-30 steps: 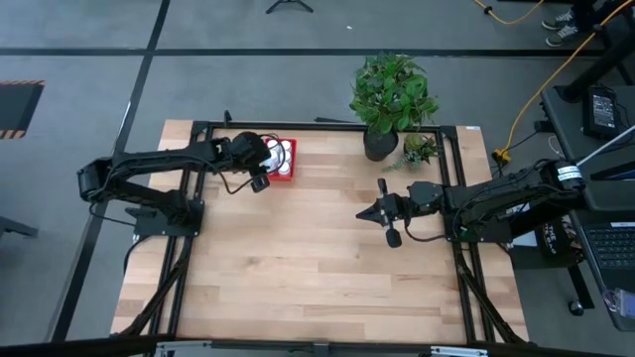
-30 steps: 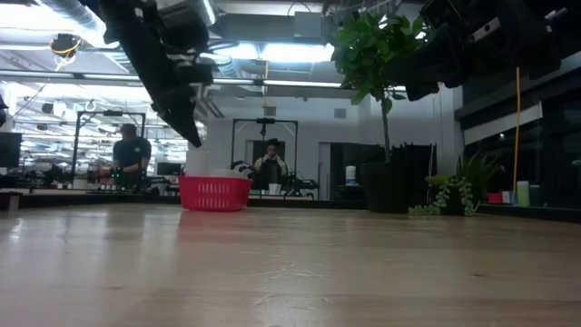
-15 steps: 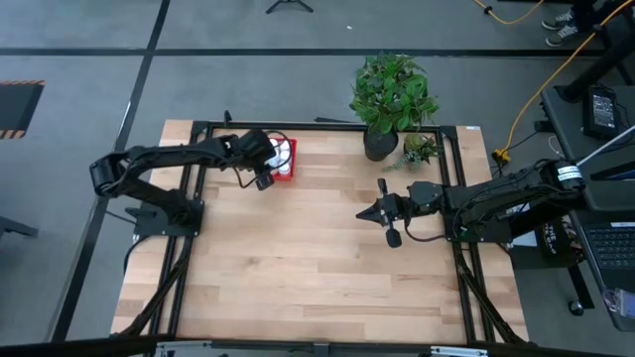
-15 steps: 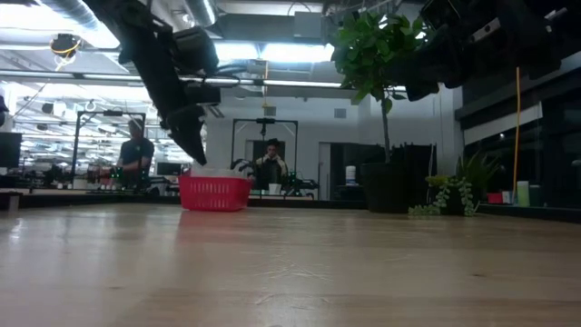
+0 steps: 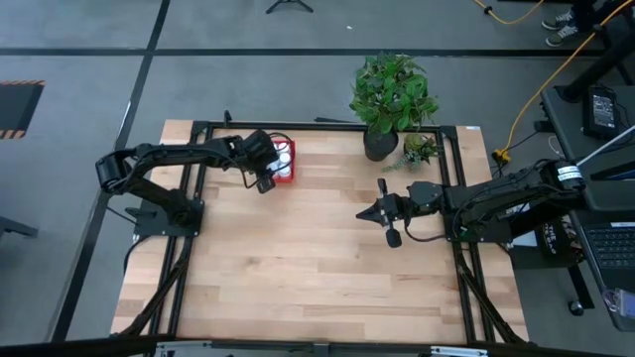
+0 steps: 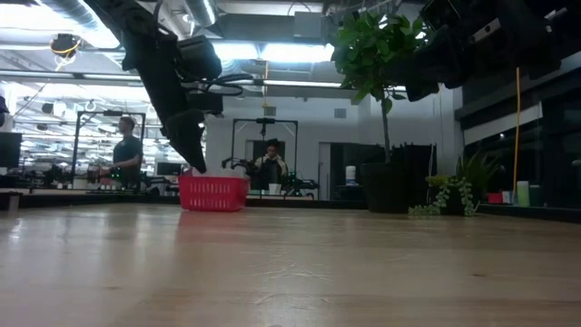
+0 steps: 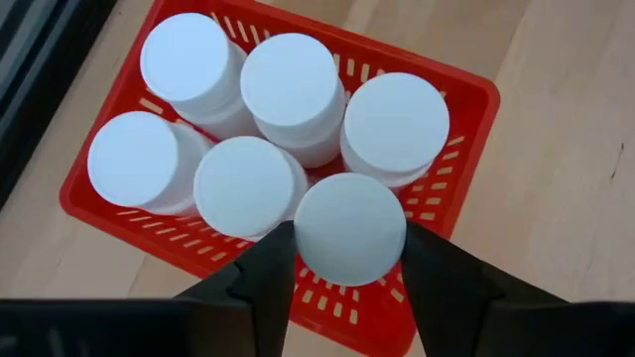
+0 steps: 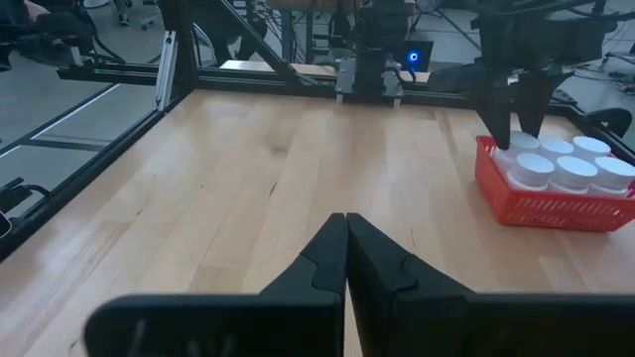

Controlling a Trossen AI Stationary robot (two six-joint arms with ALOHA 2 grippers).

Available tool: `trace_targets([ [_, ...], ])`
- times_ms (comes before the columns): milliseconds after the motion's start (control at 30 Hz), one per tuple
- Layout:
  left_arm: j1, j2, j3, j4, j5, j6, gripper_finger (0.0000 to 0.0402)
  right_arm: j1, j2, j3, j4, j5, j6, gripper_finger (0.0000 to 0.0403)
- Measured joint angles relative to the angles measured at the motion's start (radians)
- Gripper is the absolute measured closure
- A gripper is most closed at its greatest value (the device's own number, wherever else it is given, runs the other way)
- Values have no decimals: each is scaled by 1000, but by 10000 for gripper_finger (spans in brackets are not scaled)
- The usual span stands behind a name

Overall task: Pick and place pill bottles into a basket
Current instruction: Put the white pill bottle into the red bin

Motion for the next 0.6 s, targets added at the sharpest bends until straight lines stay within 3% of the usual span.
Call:
trace_targets([
  [600, 0, -13, 0, -3, 0, 0, 217, 0, 0, 0, 0, 0, 0, 393],
])
